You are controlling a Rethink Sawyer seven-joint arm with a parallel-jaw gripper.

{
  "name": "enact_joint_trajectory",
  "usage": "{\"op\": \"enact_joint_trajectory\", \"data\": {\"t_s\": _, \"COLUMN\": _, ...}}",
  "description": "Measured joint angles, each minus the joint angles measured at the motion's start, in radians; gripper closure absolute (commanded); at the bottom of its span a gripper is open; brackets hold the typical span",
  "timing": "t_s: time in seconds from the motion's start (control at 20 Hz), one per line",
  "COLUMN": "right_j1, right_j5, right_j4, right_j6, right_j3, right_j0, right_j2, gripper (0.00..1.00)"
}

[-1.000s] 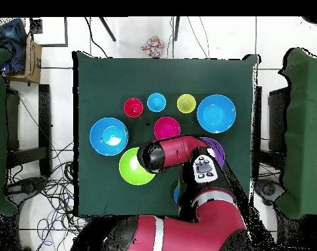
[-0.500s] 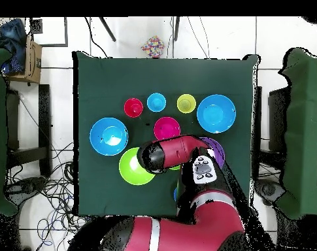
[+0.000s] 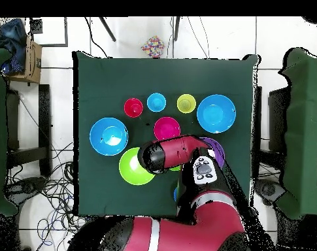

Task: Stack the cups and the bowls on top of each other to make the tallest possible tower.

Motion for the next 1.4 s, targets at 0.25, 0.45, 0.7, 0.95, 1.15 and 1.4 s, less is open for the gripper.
{"op": "enact_joint_trajectory", "data": {"t_s": 0.25, "right_j1": 0.0, "right_j5": 0.0, "right_j4": 0.0, "right_j6": 0.0, "right_j3": 0.0, "right_j0": 0.0, "right_j2": -0.002, "gripper": 1.0}}
{"op": "enact_joint_trajectory", "data": {"t_s": 0.45, "right_j1": 0.0, "right_j5": 0.0, "right_j4": 0.0, "right_j6": 0.0, "right_j3": 0.0, "right_j0": 0.0, "right_j2": -0.002, "gripper": 1.0}}
{"op": "enact_joint_trajectory", "data": {"t_s": 0.7, "right_j1": -0.001, "right_j5": 0.0, "right_j4": 0.0, "right_j6": 0.0, "right_j3": 0.0, "right_j0": 0.0, "right_j2": -0.002, "gripper": 1.0}}
{"op": "enact_joint_trajectory", "data": {"t_s": 0.95, "right_j1": -0.017, "right_j5": 0.0, "right_j4": 0.006, "right_j6": 0.0, "right_j3": 0.0, "right_j0": 0.0, "right_j2": -0.002, "gripper": 1.0}}
{"op": "enact_joint_trajectory", "data": {"t_s": 1.15, "right_j1": -0.041, "right_j5": 0.0, "right_j4": 0.021, "right_j6": 0.0, "right_j3": 0.001, "right_j0": 0.0, "right_j2": -0.002, "gripper": 1.0}}
{"op": "enact_joint_trajectory", "data": {"t_s": 1.4, "right_j1": -0.084, "right_j5": 0.0, "right_j4": 0.047, "right_j6": 0.0, "right_j3": 0.001, "right_j0": 0.0, "right_j2": -0.002, "gripper": 1.0}}
